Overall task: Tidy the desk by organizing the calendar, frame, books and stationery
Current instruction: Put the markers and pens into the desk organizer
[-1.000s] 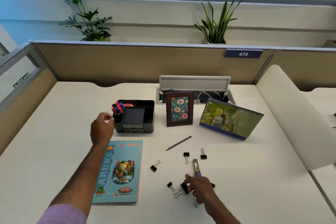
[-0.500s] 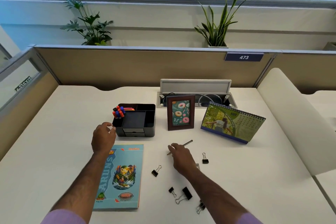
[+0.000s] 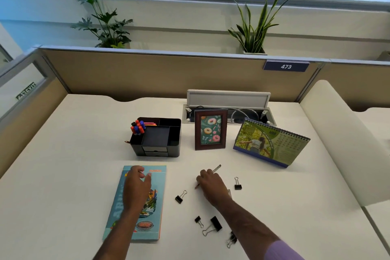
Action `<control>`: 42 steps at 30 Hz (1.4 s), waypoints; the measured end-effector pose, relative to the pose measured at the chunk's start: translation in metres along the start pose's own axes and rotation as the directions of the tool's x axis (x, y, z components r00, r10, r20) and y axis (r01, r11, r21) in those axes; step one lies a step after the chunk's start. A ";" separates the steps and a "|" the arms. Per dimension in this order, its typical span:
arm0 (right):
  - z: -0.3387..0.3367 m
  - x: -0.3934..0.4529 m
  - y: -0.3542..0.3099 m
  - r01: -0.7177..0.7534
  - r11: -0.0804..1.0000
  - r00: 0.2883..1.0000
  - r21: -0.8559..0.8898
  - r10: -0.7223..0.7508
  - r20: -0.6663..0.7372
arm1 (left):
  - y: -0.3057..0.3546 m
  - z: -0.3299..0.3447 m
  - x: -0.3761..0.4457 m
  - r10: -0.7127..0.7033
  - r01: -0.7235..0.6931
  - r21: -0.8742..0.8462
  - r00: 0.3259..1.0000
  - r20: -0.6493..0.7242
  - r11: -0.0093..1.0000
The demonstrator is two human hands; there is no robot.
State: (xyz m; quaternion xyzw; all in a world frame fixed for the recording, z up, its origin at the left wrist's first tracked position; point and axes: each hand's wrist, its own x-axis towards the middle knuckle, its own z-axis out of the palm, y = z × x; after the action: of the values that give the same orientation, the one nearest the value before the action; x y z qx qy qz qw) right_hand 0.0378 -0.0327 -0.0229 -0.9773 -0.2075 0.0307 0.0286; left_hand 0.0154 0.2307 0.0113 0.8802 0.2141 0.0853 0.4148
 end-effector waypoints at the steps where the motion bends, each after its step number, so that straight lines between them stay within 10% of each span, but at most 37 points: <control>1: -0.001 -0.002 -0.001 0.004 1.000 1.000 0.018 -0.004 -0.022 | 0.003 0.004 -0.006 0.003 -0.003 -0.015 1.000 0.017 1.000; 15: -0.082 -0.035 -0.051 0.036 0.849 0.889 0.527 0.213 -0.405 | 0.085 0.014 -0.066 0.432 -0.377 -0.294 0.889 0.150 0.878; 31: -0.025 -0.096 -0.029 -0.152 0.815 0.906 0.560 0.342 -0.251 | 0.071 -0.072 0.055 0.388 -0.405 0.012 0.868 -0.309 0.914; 42: 0.005 -0.110 0.004 -0.509 0.741 0.817 0.437 0.577 -0.026 | 0.039 -0.047 0.096 0.325 -0.283 0.234 0.932 -0.162 0.930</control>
State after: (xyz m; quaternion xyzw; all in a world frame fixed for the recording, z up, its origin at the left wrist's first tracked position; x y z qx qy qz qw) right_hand -0.0617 -0.0807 -0.0231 -0.9657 0.1012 0.0023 0.2393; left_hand 0.0980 0.2844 0.0684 0.9282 0.1223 0.2131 0.2794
